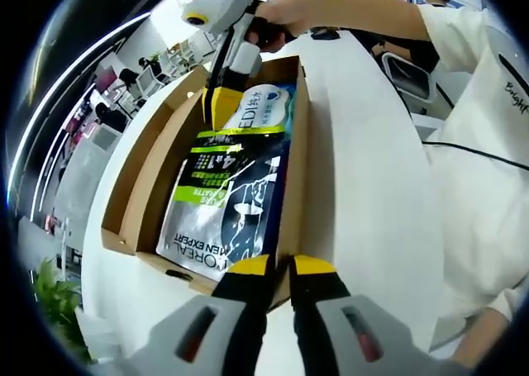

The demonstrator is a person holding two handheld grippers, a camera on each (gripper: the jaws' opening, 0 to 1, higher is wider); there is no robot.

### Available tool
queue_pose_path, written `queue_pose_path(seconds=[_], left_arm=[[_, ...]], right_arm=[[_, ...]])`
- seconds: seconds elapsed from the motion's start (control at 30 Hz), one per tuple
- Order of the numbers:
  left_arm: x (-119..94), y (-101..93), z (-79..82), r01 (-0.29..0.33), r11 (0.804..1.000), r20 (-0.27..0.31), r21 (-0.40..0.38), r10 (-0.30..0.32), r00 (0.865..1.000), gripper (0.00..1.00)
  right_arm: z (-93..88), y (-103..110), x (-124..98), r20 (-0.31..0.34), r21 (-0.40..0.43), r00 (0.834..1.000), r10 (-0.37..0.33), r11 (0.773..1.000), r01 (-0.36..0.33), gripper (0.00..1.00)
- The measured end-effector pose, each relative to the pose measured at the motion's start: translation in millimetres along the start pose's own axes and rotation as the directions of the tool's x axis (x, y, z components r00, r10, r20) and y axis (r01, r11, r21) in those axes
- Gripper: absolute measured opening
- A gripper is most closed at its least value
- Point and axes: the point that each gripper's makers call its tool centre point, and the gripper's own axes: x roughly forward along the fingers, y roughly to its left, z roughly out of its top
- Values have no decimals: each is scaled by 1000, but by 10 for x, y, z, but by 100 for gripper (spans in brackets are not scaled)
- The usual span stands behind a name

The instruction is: Operate the shoe box by opening the lid, removing the specified soft item, and placing it in the target area until the item is outside and the box remains undamaged.

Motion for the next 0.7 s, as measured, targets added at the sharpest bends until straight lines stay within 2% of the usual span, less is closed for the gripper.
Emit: queue_pose_path(seconds=[0.37, 0.43, 0.47, 0.5, 0.57, 0.63, 0.7], left_arm=[[5, 0, 7, 0, 1000, -1, 11, 0, 1000, 8], [6, 2, 8, 0, 1000, 1, 8, 0, 1000, 8], [7, 1, 8, -1, 1000, 0, 12, 1, 1000, 8], [6, 1, 8, -2, 1000, 0, 14, 2, 1000, 8], [6, 4, 8, -2, 1000, 4, 16, 2, 1000, 8], [6, 7, 8, -2, 1000, 6, 17, 1, 1000, 8], [6, 7, 7, -1, 1000, 4, 18, 1, 1000, 8]], right_arm=[[-48, 102, 80, -20, -2, 999, 36, 999, -36, 27], [-51, 116, 93, -21, 12, 999, 45, 999, -45, 24], [-38, 178, 94, -12, 57, 996, 85, 995, -84, 24], [-2, 157, 81, 8, 106, 996, 86, 991, -87, 24], [64, 172, 54, 49, 139, 992, 114, 983, -120, 24], [88, 185, 26, 69, 194, 987, 144, 969, -155, 23], [97, 170, 17, 76, 208, 984, 160, 963, -172, 22]])
